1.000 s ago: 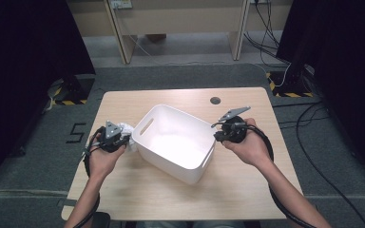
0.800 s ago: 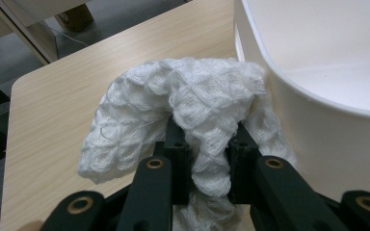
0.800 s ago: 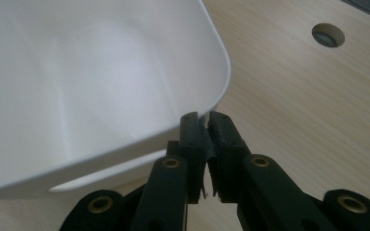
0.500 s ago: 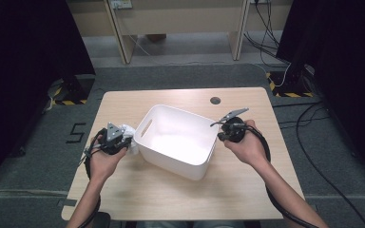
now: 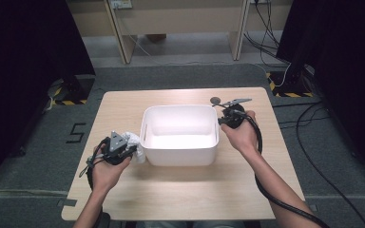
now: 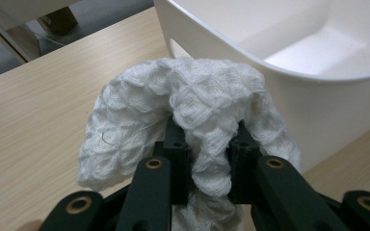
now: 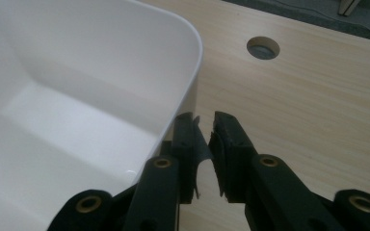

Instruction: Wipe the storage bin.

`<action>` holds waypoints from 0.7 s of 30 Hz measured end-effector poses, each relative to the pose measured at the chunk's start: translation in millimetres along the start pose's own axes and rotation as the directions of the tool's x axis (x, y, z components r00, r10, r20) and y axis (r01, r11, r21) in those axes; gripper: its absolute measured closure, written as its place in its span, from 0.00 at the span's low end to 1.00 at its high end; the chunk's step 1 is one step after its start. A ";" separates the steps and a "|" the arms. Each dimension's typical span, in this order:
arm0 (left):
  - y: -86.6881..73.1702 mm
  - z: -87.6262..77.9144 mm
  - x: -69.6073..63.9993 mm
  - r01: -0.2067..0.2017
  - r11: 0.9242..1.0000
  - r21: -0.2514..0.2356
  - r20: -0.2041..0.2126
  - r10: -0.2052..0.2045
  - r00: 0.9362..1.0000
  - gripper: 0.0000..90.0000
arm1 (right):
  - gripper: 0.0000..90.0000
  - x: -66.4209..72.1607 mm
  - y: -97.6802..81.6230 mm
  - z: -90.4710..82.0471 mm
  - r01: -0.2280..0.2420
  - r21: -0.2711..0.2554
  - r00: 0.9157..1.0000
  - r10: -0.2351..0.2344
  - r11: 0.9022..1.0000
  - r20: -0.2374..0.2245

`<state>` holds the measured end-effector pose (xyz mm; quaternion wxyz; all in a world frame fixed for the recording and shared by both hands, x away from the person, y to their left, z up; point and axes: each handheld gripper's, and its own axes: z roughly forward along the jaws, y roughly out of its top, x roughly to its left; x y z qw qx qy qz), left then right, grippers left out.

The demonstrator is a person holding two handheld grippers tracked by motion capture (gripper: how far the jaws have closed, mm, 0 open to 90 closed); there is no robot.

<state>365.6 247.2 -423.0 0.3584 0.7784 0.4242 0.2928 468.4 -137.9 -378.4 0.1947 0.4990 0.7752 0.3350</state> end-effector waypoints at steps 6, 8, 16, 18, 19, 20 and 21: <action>-10.8 -20.0 -19.7 -0.027 1.000 0.002 0.022 0.027 0.999 0.83 | 0.86 10.8 -2.8 -22.9 0.003 -0.044 0.998 -0.005 0.999 -0.064; -14.0 -22.0 -28.0 -0.027 1.000 0.002 0.039 0.027 0.999 0.83 | 0.85 14.3 -5.7 -23.6 -0.004 -0.030 0.997 0.001 1.000 -0.081; -8.5 -10.5 -48.2 -0.043 0.999 0.013 0.090 0.042 0.995 0.83 | 0.84 21.1 -12.3 -19.1 0.006 -0.016 0.998 -0.007 1.000 -0.057; -7.2 -7.7 -47.7 -0.029 1.000 0.008 0.084 0.028 0.996 0.83 | 0.84 21.5 -13.4 -18.7 0.008 -0.015 0.999 -0.009 1.000 -0.045; -6.4 -7.4 -47.6 -0.024 1.000 0.006 0.076 0.024 0.997 0.83 | 0.84 21.5 -13.9 -18.6 0.010 -0.017 0.999 -0.010 1.000 -0.043; -5.5 -7.5 -48.0 -0.025 1.000 0.008 0.075 0.024 0.997 0.83 | 0.84 21.7 -14.2 -18.8 0.008 -0.017 0.999 -0.009 1.000 -0.040; -4.5 -7.4 -48.9 -0.025 1.000 0.007 0.077 0.024 0.997 0.83 | 0.84 22.1 -14.3 -18.9 0.011 -0.015 0.999 -0.011 1.000 -0.036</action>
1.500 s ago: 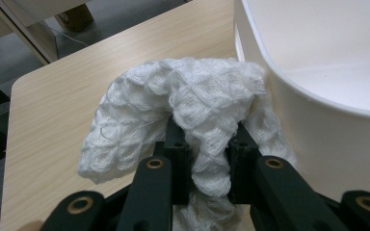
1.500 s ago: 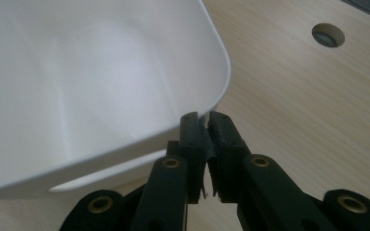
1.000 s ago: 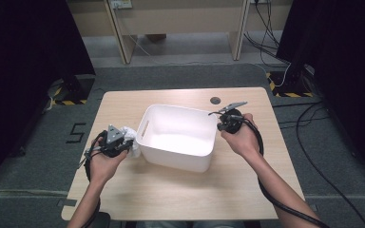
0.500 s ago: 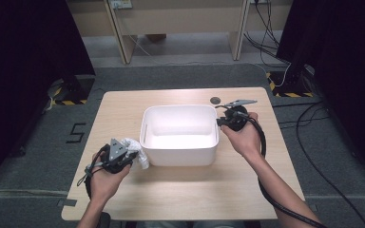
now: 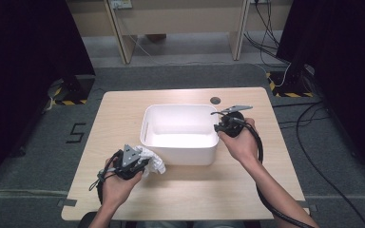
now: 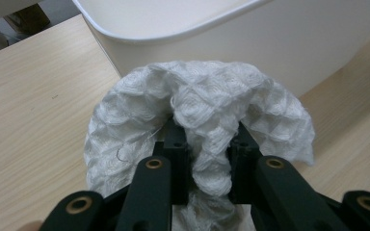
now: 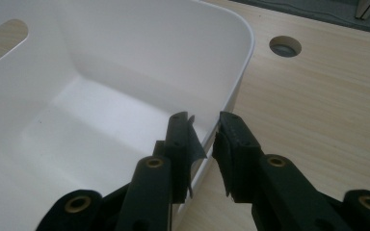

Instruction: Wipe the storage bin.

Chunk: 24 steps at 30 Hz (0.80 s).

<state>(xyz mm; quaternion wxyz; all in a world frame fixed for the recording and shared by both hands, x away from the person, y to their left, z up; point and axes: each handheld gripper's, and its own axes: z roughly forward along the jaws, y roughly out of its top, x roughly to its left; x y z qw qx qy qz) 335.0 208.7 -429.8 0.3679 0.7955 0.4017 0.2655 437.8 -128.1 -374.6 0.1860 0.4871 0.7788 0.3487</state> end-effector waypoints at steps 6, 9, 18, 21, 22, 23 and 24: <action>5.9 -0.1 -3.4 -0.012 1.000 -0.004 0.010 0.012 1.000 0.83 | 0.84 -1.6 2.4 2.4 -0.004 -0.001 1.000 0.004 1.000 -0.005; 7.7 3.3 -0.2 -0.004 1.000 0.001 0.003 0.004 1.000 0.83 | 0.84 -3.3 4.9 5.8 -0.010 -0.007 1.000 0.010 1.000 -0.006; 10.8 4.5 1.4 0.019 0.999 -0.025 -0.009 -0.019 1.000 0.83 | 0.81 -5.4 8.3 11.0 -0.008 -0.017 1.000 0.008 1.000 -0.015; 14.2 2.1 1.9 0.011 0.999 -0.031 -0.012 -0.011 1.000 0.83 | 0.81 -2.3 5.4 9.2 0.005 -0.015 1.000 -0.005 1.000 -0.009; 15.6 2.2 2.1 0.008 0.999 -0.031 -0.012 -0.008 1.000 0.83 | 0.81 -1.8 4.7 9.0 0.013 -0.019 1.000 -0.014 1.000 -0.003; 16.9 2.3 2.7 0.003 1.000 -0.029 -0.013 -0.004 1.000 0.83 | 0.81 -1.4 4.2 9.0 0.018 -0.022 1.000 -0.018 1.000 0.001; 18.0 2.7 3.0 0.002 1.000 -0.030 -0.015 -0.003 1.000 0.83 | 0.81 -1.2 3.9 9.1 0.014 -0.025 1.000 -0.014 1.000 0.001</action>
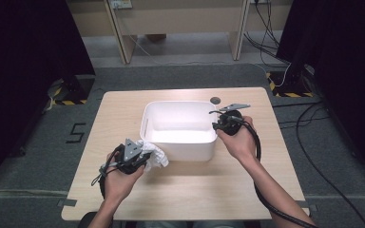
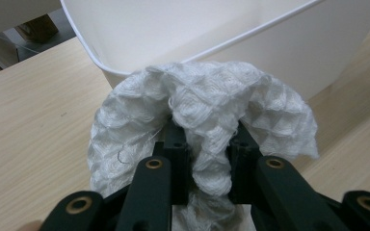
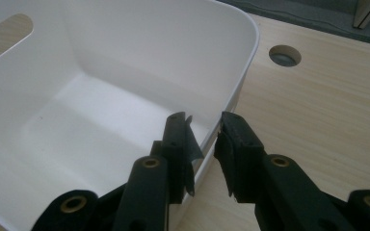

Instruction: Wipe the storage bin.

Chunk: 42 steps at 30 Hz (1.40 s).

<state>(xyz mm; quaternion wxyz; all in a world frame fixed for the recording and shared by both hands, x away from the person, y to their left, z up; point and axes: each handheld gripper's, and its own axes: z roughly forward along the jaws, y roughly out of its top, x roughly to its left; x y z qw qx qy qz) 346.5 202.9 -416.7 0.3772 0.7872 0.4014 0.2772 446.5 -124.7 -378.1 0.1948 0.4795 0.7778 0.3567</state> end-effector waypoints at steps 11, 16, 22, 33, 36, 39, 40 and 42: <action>4.1 1.5 0.0 -0.009 1.000 0.001 0.010 0.009 1.000 0.83 | 0.81 -1.4 0.1 4.3 0.017 -0.024 1.000 -0.017 1.000 0.011; 4.8 2.0 -0.9 -0.018 1.000 0.015 0.013 0.018 1.000 0.83 | 0.80 -3.7 -2.0 5.8 -0.004 -0.040 1.000 0.004 0.999 -0.003; 6.2 5.0 0.5 -0.022 1.000 0.021 -0.003 0.022 1.000 0.83 | 0.80 -2.2 -2.7 6.3 0.011 -0.046 1.000 -0.011 0.999 0.004; 1.7 14.5 8.1 -0.015 0.998 0.060 0.006 0.015 1.000 0.84 | 0.81 -2.6 -2.4 7.1 0.036 -0.049 0.999 -0.036 0.998 0.005; 2.9 16.0 8.4 -0.020 0.998 0.065 0.005 0.019 1.000 0.84 | 0.81 -2.1 -1.9 7.5 0.045 -0.048 0.999 -0.044 0.998 0.010; 2.5 17.4 9.8 -0.028 0.997 0.072 -0.001 0.028 1.000 0.84 | 0.81 -2.4 -2.4 7.6 0.046 -0.054 0.999 -0.046 0.997 0.009; 1.9 18.4 9.8 -0.023 0.997 0.074 0.001 0.023 1.000 0.84 | 0.81 -2.4 -2.4 7.6 0.047 -0.054 0.999 -0.047 0.997 0.010; -0.1 20.6 10.5 -0.024 0.997 0.079 0.004 0.024 1.000 0.84 | 0.81 -1.9 -2.1 7.7 0.049 -0.051 0.999 -0.049 0.997 0.010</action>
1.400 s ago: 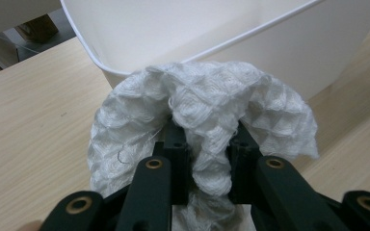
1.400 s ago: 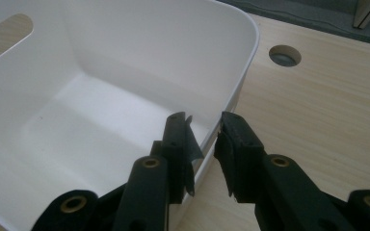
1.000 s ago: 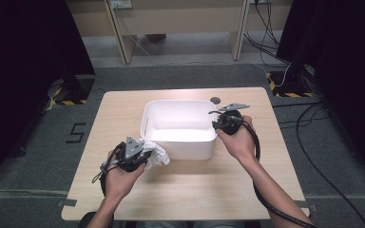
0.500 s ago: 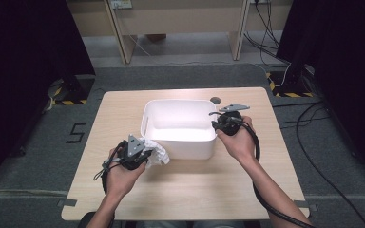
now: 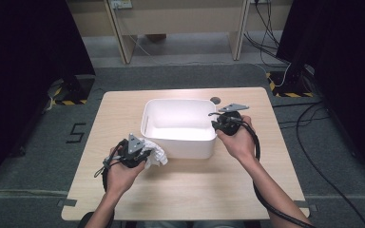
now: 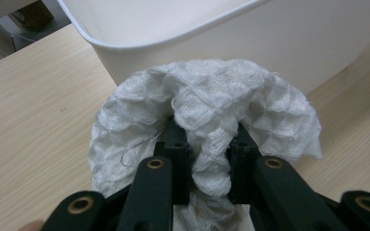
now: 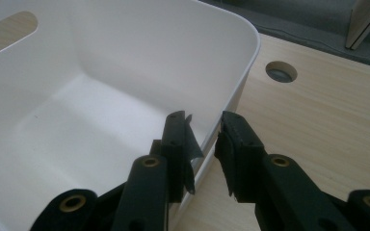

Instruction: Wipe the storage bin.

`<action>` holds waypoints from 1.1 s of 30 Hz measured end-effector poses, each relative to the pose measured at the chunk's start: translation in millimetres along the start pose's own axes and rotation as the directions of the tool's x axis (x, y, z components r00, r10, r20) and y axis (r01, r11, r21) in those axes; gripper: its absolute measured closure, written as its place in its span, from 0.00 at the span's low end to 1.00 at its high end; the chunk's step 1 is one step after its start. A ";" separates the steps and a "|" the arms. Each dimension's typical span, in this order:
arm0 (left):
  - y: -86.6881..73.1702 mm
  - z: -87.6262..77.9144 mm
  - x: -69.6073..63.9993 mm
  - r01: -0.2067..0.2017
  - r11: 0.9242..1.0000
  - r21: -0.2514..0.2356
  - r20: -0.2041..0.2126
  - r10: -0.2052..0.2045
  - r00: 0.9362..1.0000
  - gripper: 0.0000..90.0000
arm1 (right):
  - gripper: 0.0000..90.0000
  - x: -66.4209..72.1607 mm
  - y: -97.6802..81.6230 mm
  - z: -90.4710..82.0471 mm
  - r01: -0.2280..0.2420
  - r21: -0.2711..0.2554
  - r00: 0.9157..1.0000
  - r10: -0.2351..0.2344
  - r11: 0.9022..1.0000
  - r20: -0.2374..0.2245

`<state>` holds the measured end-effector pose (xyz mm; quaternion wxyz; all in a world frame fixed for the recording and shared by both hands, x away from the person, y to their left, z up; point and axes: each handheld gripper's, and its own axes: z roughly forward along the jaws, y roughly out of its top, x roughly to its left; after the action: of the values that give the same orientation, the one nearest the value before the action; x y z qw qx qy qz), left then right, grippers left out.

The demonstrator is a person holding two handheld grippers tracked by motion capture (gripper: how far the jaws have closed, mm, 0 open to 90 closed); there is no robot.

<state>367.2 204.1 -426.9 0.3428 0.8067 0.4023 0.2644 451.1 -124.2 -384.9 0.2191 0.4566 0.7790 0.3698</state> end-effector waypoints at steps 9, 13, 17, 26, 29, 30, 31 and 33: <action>-7.7 10.5 -0.7 0.012 1.000 0.022 0.018 -0.013 1.000 0.84 | 0.81 0.7 -0.3 0.2 0.001 -0.004 1.000 -0.001 1.000 0.001; -9.8 14.3 -0.5 0.013 1.000 0.029 0.021 -0.013 1.000 0.84 | 0.81 0.8 -0.3 0.2 0.001 -0.004 1.000 -0.001 1.000 0.002; -12.0 18.3 -0.6 0.013 0.999 0.040 0.024 -0.014 1.000 0.84 | 0.81 1.2 -0.7 0.2 0.001 -0.008 1.000 -0.001 1.000 0.005; -17.2 28.5 -1.7 0.022 0.998 0.063 0.032 -0.024 0.999 0.84 | 0.81 2.1 -1.0 0.1 0.001 -0.010 1.000 -0.001 1.000 0.009; -19.4 32.9 -1.7 0.025 0.997 0.071 0.032 -0.027 0.999 0.84 | 0.81 2.1 -1.2 0.1 0.004 -0.012 1.000 -0.003 1.000 0.011; -19.4 32.9 -1.7 0.025 0.997 0.071 0.032 -0.027 0.999 0.84 | 0.81 2.0 -1.2 0.1 0.005 -0.013 1.000 -0.005 1.000 0.011; -19.9 34.3 -1.5 0.025 0.997 0.070 0.029 -0.027 0.999 0.84 | 0.81 2.1 -1.1 0.2 0.006 -0.013 1.000 -0.005 1.000 0.012; -20.1 35.1 -1.2 0.027 0.997 0.072 0.029 -0.029 0.999 0.84 | 0.81 2.1 -1.0 0.2 0.007 -0.013 1.000 -0.007 1.000 0.012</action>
<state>381.9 200.0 -464.5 0.3234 0.8166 0.4176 0.2328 449.6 -122.6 -385.9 0.2277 0.4547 0.7769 0.3713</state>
